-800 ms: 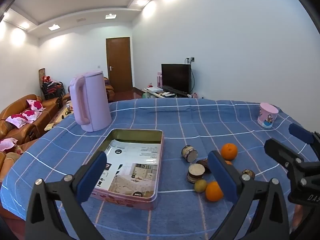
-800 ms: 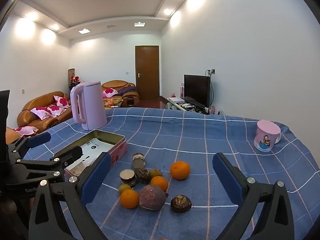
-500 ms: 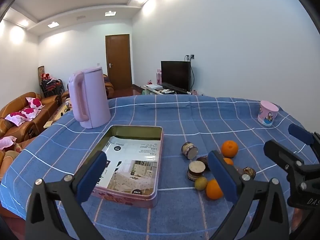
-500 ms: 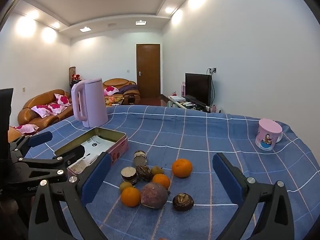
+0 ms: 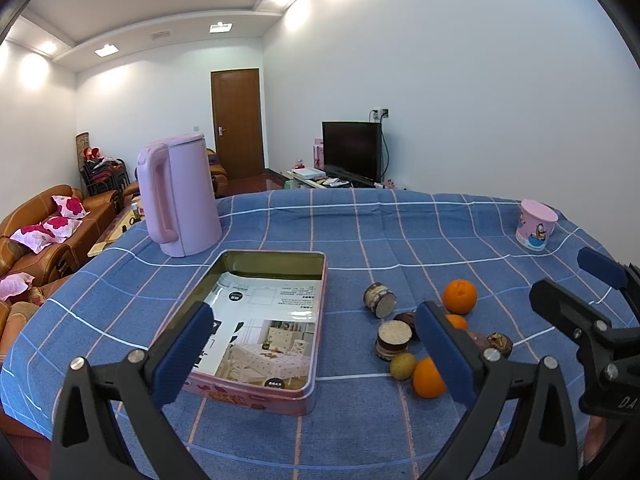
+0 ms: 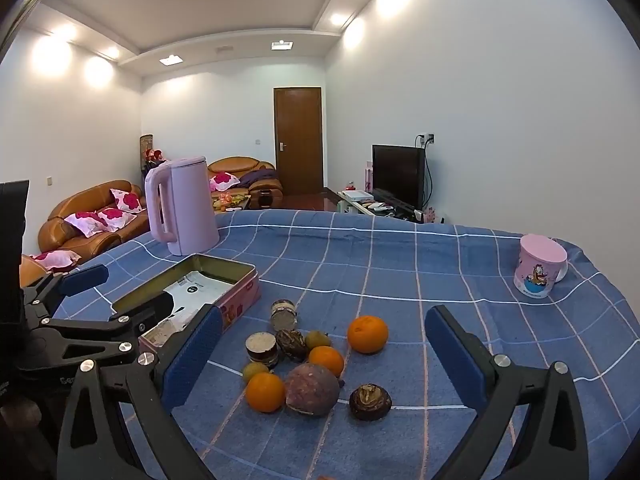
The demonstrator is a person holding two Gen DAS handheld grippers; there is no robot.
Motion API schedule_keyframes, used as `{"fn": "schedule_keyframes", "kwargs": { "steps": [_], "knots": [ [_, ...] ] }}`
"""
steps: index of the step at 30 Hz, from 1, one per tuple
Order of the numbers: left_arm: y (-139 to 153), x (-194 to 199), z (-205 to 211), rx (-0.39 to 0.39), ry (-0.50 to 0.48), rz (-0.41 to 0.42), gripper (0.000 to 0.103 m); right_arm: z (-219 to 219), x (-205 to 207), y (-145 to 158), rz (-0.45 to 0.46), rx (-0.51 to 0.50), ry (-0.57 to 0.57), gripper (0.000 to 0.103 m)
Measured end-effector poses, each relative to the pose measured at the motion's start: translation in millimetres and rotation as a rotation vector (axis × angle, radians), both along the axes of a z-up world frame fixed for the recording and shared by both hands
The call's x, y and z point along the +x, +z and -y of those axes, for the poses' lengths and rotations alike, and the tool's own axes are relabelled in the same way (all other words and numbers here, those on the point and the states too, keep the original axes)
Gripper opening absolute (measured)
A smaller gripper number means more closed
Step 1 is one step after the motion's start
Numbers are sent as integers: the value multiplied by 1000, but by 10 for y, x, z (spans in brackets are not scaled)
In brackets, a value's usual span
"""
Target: Organize fruits
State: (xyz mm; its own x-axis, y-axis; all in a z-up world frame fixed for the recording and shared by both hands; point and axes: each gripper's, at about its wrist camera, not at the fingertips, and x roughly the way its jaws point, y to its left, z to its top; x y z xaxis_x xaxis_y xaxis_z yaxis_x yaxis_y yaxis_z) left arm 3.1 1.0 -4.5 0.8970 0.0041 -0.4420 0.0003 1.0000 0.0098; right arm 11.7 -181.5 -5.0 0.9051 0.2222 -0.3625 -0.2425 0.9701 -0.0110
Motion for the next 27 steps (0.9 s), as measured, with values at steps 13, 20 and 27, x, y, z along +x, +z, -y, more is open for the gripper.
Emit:
{"fn": "schedule_keyframes", "kwargs": {
  "steps": [13, 20, 27],
  "knots": [
    [-15, 3, -8, 0, 1, -3, 103, -11, -8, 2, -3, 2, 0, 102],
    [-26, 6, -21, -2, 1, -6, 103, -33, -17, -17, -5, 1, 2, 102],
    [-29, 9, -22, -2, 2, -6, 103, -35, -10, -18, -6, 3, 3, 102]
  ]
}}
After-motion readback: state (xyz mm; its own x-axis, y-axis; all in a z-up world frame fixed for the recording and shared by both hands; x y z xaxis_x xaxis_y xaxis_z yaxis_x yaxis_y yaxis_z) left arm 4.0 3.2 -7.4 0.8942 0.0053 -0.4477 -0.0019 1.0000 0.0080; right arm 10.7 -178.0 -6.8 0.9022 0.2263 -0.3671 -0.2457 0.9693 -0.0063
